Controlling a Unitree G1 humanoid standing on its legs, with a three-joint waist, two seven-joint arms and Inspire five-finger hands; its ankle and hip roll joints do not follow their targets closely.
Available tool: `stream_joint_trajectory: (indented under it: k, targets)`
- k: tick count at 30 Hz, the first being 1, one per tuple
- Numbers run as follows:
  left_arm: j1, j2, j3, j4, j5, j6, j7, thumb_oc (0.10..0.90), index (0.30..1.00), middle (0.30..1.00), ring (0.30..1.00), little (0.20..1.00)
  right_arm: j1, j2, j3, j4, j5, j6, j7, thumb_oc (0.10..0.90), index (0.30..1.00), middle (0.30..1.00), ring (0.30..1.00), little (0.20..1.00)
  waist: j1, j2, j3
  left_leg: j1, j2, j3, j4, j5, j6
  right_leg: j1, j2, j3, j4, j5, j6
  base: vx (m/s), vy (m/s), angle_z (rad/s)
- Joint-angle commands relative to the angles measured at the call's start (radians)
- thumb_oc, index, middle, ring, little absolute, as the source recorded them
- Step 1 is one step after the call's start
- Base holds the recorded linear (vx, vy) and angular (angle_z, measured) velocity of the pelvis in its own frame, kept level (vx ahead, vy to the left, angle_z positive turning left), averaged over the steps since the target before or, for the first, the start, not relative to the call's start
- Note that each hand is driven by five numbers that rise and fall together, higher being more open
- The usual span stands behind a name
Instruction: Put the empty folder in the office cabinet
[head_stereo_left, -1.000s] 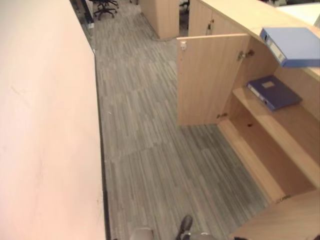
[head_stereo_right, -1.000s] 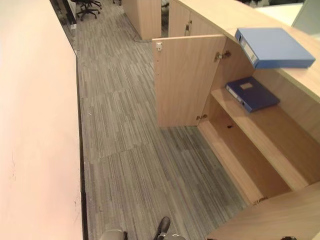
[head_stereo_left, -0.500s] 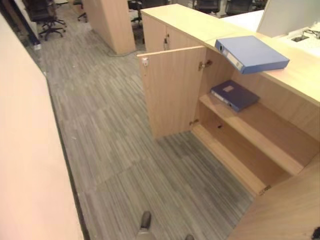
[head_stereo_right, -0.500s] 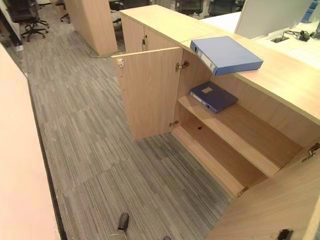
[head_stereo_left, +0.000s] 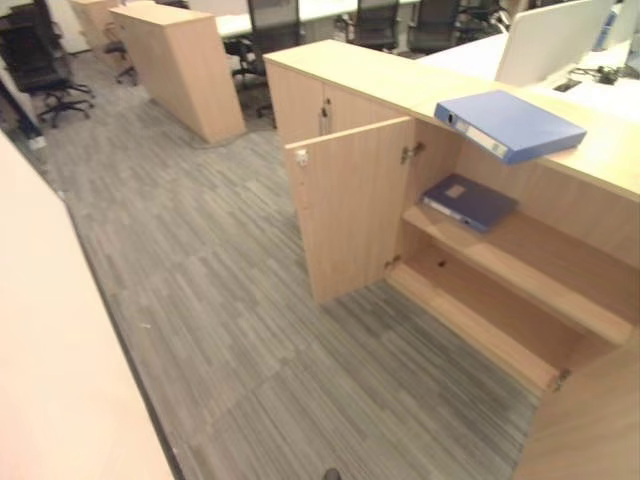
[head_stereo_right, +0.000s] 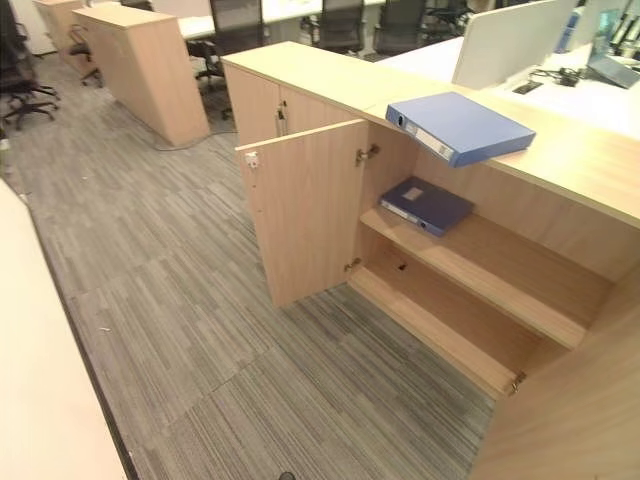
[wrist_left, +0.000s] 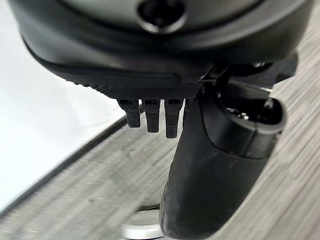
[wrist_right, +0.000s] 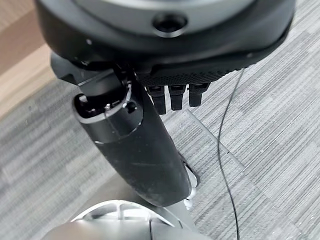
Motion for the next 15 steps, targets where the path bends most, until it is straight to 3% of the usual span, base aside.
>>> stream_joint_trajectory:
  k: [1, 4, 6, 7, 10, 14, 15]
  targets:
    - [0.005, 0.018, 0.035, 0.021, 0.032, -0.001, 0.010, 0.800, 0.900, 0.900, 0.900, 0.900, -0.177, 0.050, 0.018, -0.078, 0.012, -0.053, 0.021, 0.800, 0.900, 0.900, 0.900, 0.900, 0.004, 0.014, 0.085, 0.008, 0.020, -0.043, 0.000, -0.061, -0.061, -0.013, 0.102, -0.019, -0.123, 0.177, 0.011, 0.10, 0.001, -0.80]
    - [0.006, 0.016, 0.034, 0.015, 0.030, 0.000, 0.000, 0.800, 0.900, 0.900, 0.900, 0.900, -0.185, 0.045, 0.032, -0.086, 0.019, -0.055, 0.015, 0.800, 0.900, 0.900, 0.900, 0.900, -0.020, -0.006, 0.104, 0.060, -0.003, -0.049, 0.000, -0.094, -0.060, -0.091, 0.183, -0.072, -0.259, 0.247, 0.015, 0.19, -0.048, -0.37]
    - [0.004, 0.017, 0.037, 0.014, 0.029, 0.001, -0.002, 0.800, 0.900, 0.900, 0.900, 0.900, -0.181, 0.045, 0.033, -0.084, 0.021, -0.054, 0.013, 0.800, 0.900, 0.900, 0.900, 0.900, -0.024, -0.004, 0.103, 0.072, 0.003, -0.055, 0.000, -0.107, -0.065, -0.094, 0.207, -0.069, -0.298, 0.258, 0.018, 0.25, -0.103, 0.16]
    - [-0.003, 0.021, 0.038, 0.013, 0.038, -0.002, -0.005, 0.800, 0.900, 0.900, 0.900, 0.900, -0.172, 0.039, 0.030, -0.074, 0.025, -0.054, 0.011, 0.800, 0.900, 0.900, 0.900, 0.900, -0.029, -0.016, 0.096, 0.088, -0.001, -0.073, 0.000, -0.127, -0.068, -0.070, 0.231, -0.051, -0.379, 0.240, 0.001, 0.23, -0.135, 0.40]
    - [-0.001, 0.015, 0.038, 0.019, 0.040, -0.002, -0.004, 0.800, 0.900, 0.900, 0.900, 0.900, -0.160, 0.039, 0.028, -0.057, 0.023, -0.055, 0.006, 0.800, 0.900, 0.900, 0.900, 0.900, -0.025, -0.015, 0.079, 0.103, 0.004, -0.069, 0.000, -0.145, -0.072, -0.040, 0.244, -0.062, -0.387, 0.216, -0.026, 0.23, -0.088, 0.28]
    - [-0.013, 0.005, 0.026, 0.026, 0.041, 0.002, -0.003, 0.800, 0.900, 0.900, 0.900, 0.900, -0.138, 0.028, 0.007, -0.031, 0.024, -0.052, -0.001, 0.800, 0.900, 0.900, 0.900, 0.900, -0.042, 0.007, 0.050, 0.146, 0.054, -0.071, 0.001, -0.167, -0.087, -0.020, 0.253, -0.079, -0.343, 0.156, -0.060, 0.29, -0.121, -0.09]
    - [-0.025, 0.005, 0.018, 0.024, 0.040, 0.002, -0.004, 0.800, 0.900, 0.900, 0.900, 0.900, -0.124, 0.023, -0.009, -0.024, 0.037, -0.053, -0.006, 0.800, 0.900, 0.900, 0.900, 0.900, -0.054, 0.008, 0.050, 0.139, 0.088, -0.054, 0.066, -0.194, -0.107, -0.008, 0.258, -0.077, -0.322, 0.118, -0.079, 0.32, -0.254, 0.51]
